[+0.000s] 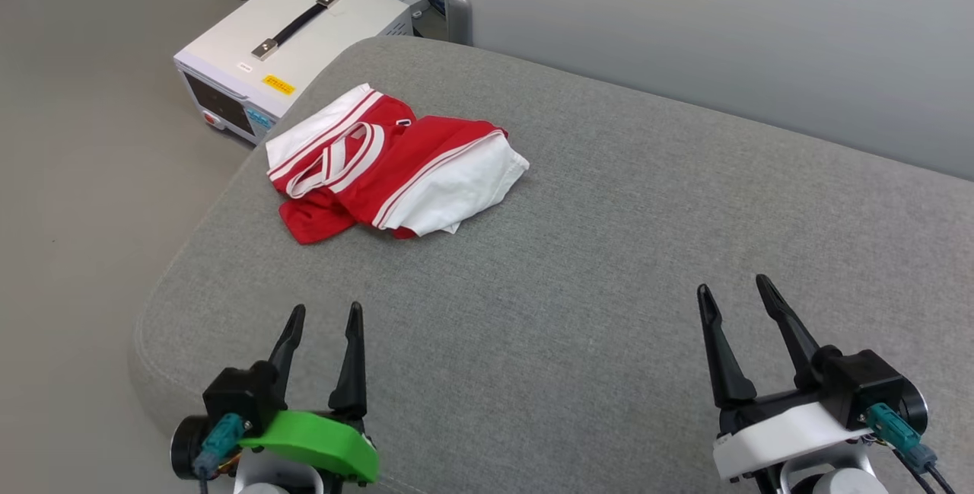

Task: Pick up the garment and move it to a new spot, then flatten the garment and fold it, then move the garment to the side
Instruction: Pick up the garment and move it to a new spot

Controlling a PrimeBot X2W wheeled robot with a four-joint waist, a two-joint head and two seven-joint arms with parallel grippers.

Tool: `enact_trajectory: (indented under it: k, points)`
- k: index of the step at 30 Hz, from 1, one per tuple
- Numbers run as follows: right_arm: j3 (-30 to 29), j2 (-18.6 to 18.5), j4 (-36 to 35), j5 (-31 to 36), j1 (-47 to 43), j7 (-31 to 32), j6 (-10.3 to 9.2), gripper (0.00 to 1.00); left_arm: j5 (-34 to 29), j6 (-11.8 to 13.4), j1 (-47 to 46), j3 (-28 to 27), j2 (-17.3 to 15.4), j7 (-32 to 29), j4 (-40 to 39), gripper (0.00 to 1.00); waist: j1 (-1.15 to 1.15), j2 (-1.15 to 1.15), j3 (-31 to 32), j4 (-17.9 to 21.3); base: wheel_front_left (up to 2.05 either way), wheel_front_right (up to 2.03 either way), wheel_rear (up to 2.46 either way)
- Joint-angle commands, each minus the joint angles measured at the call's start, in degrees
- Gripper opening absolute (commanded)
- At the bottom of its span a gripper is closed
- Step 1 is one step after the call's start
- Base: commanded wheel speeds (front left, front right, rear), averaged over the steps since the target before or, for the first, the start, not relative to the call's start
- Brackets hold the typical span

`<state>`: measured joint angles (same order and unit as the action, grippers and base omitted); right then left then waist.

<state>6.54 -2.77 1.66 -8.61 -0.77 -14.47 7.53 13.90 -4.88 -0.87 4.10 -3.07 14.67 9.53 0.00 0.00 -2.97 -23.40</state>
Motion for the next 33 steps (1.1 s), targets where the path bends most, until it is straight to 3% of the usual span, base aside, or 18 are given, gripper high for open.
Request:
enact_trajectory:
  k: [1, 8, 14, 25, 33]
  points:
    - [0.06, -0.10, -0.29, 0.49, 0.38, -0.52, -0.04, 1.00, -1.12, -0.88, -1.12, 0.48, -0.05, 0.33, 1.92, 1.00, 0.00, 0.00, -1.40, 1.27, 0.00, 0.00, 0.00]
    - [0.06, -0.40, -1.30, 2.41, 2.58, -0.52, -0.04, 1.00, -0.65, -2.34, -12.12, 2.00, -4.33, 0.12, 10.59, 1.00, 0.00, 0.00, -6.93, 5.11, 0.00, 0.00, 0.00]
    - [1.59, -1.28, -3.07, 3.02, 5.16, -0.52, -0.04, 1.00, 3.76, -2.57, -25.61, 8.65, -12.11, -6.48, 14.81, 1.00, 0.00, 0.00, -13.10, 8.95, 0.00, 0.00, 0.00]
    - [0.88, -1.68, -5.57, 4.08, 9.54, -0.52, -0.04, 1.00, 21.76, -2.59, -43.25, 19.71, -28.19, -30.58, 21.75, 1.00, 0.00, 0.00, -22.52, 15.18, 0.00, 0.00, 0.00]
    - [2.25, -1.51, -5.82, 4.40, 10.06, -0.52, -0.04, 1.00, 33.41, -2.60, -46.80, 22.77, -33.25, -39.03, 26.18, 1.00, 0.00, 0.00, -25.87, 18.39, 0.00, 0.00, 0.00]
